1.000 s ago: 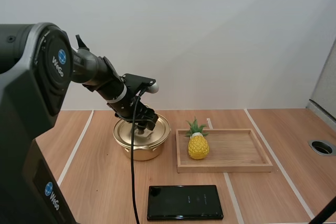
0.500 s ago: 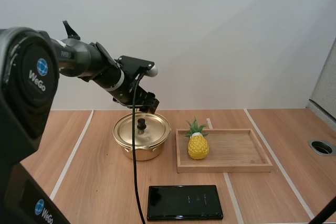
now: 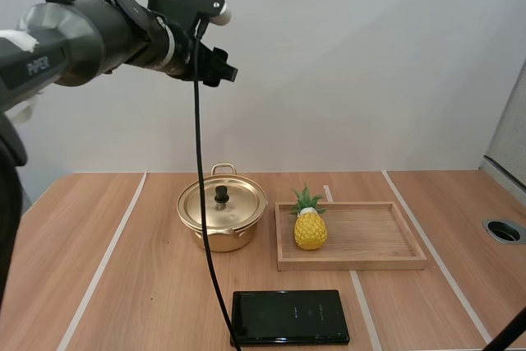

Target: Open the pot, put the grape inside, and close it

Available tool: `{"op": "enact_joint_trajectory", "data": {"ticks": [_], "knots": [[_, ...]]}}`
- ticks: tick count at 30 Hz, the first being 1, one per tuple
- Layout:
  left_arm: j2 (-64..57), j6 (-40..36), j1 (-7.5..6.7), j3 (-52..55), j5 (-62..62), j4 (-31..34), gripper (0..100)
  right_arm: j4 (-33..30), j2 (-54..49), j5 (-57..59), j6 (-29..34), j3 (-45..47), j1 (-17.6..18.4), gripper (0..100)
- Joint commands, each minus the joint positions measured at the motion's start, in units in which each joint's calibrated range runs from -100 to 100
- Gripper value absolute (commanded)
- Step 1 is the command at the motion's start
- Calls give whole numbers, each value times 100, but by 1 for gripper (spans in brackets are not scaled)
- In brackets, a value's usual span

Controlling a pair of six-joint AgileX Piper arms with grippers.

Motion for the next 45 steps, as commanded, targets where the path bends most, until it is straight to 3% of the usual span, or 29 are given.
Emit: {"op": "enact_joint_trajectory", "data": {"ticks": [1,8,14,21,25,26,28,29,30,40,45], "knots": [[-200,-101,-20,-187,-89,-106,100,-81,-63,1,-30,-27,-22,0],[-493,-1093,121,-782,-67,-106,100,-81,-63,1,-146,-27,-22,0],[-803,-969,142,-1479,82,418,100,-81,-63,1,-147,-27,-22,0],[-1173,-958,142,-2192,82,472,100,-81,-63,1,-147,-27,-22,0],[-1305,-535,142,-2496,82,736,100,-69,-63,1,-147,-27,-22,0],[-1354,-535,142,-2524,82,790,93,-55,-63,1,-147,-27,-22,0],[-1491,-572,142,-2525,82,818,44,-20,-63,1,-147,-27,-22,0],[-1562,-702,142,-2525,82,818,13,8,-63,-13,-147,-27,-22,0],[-1647,-841,142,-2525,82,826,1,43,-63,-142,-147,-27,-22,0],[-2632,-1384,142,-2490,49,859,2,1087,-285,-1309,-137,30,-22,0],[-3345,-1902,142,-1726,-1258,874,2,1291,-999,-3022,-137,817,-22,0]]}}
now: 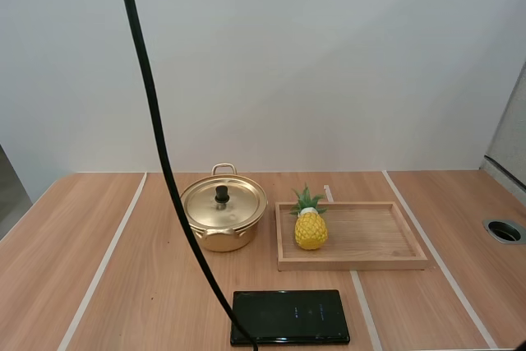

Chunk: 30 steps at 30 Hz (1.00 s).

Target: Open the pot, put the grape inside, and close it

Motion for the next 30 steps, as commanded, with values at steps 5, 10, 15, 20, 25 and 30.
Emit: {"op": "enact_joint_trajectory", "data": {"ticks": [5,10,15,20,25,30], "knots": [[-1042,-264,11,1700,-2010,216,2,88,-1244,-2355,-22,1639,-22,0],[-1749,-264,11,2960,-2759,216,2,113,-1862,-2800,-22,2581,-22,0],[-2463,-264,11,4050,-2759,191,1,305,-2349,-2800,-22,3191,-22,0],[-3088,-264,11,4694,-2759,177,1,374,-2890,-2814,-42,3659,-22,0],[-3616,-264,11,4932,-2776,177,1,386,-3486,-2940,-53,4091,-22,0],[-4111,-264,11,4938,-2703,-99,1,464,-3998,-2940,-53,4450,-22,0]]}}
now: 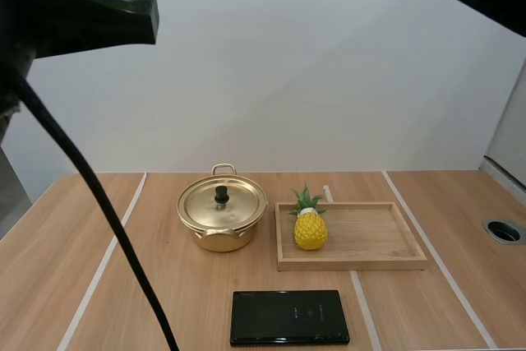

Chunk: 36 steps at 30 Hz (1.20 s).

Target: Open the pot, put the grape inside, and close it

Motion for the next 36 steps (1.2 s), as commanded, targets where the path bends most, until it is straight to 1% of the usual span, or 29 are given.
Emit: {"op": "enact_joint_trajectory", "data": {"ticks": [1,4,9,14,19,22,26,29,31,34,36], "knots": [[-300,-41,-4,34,-119,-303,1,68,-309,-156,-41,199,-22,0],[-535,-41,-21,34,-119,-434,1,97,-586,-113,-50,342,-22,0],[-784,-104,-21,34,112,-456,1,140,-1044,-68,-50,355,-22,0],[-799,-376,-21,-44,921,-456,1,150,-1424,43,-50,355,-22,0],[-799,-600,-21,-56,872,-427,1,226,-1451,357,-50,355,-22,0],[-799,-600,-21,41,872,-291,1,215,-1451,358,-50,590,-22,0],[-799,-600,-21,522,872,-138,1,164,-1451,-107,-50,1492,-22,0],[-799,-600,-21,1142,851,-4,1,-3,-1451,-758,-50,2459,-22,0],[-799,-571,-21,1626,813,46,1,-245,-1451,-1267,-50,3237,-22,0],[-799,-402,-21,2370,813,46,1,-670,-1451,-1927,-50,4105,-22,0],[-799,-383,-21,2751,856,46,1,-776,-1451,-2088,-50,4544,-22,0]]}}
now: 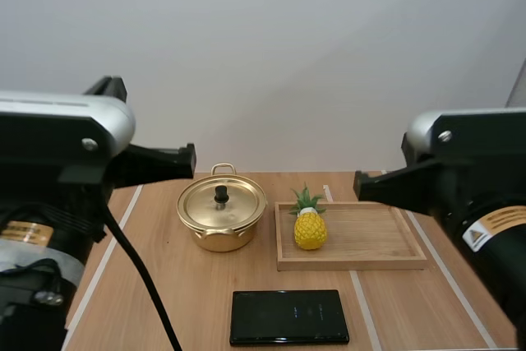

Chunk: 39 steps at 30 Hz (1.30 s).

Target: Open the pot, put the grape inside, and close it

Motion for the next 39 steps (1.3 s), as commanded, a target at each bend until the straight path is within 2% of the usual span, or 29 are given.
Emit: {"op": "enact_joint_trajectory", "data": {"ticks": [1,7,11,16,20,24,30,39], "knots": [[-25,67,-21,630,91,23,1,-231,-41,-434,-40,627,-22,0],[-25,78,-21,1306,1197,91,1,-219,-41,-17,-40,1070,-22,0],[-25,78,-21,1318,1661,91,1,-196,-41,2,-28,1081,-22,0],[-25,78,-21,1318,2306,37,1,468,-41,82,-4,1213,-22,0],[-25,78,-21,1318,2948,37,1,317,-41,144,-4,1605,-22,0],[-25,78,-21,1318,2913,27,1,290,-41,244,-4,1827,-22,0],[-25,562,-21,1365,2742,50,1,364,-41,225,-4,1840,-22,0],[-25,425,-21,2425,269,50,1,572,-41,225,-4,1840,-22,0]]}}
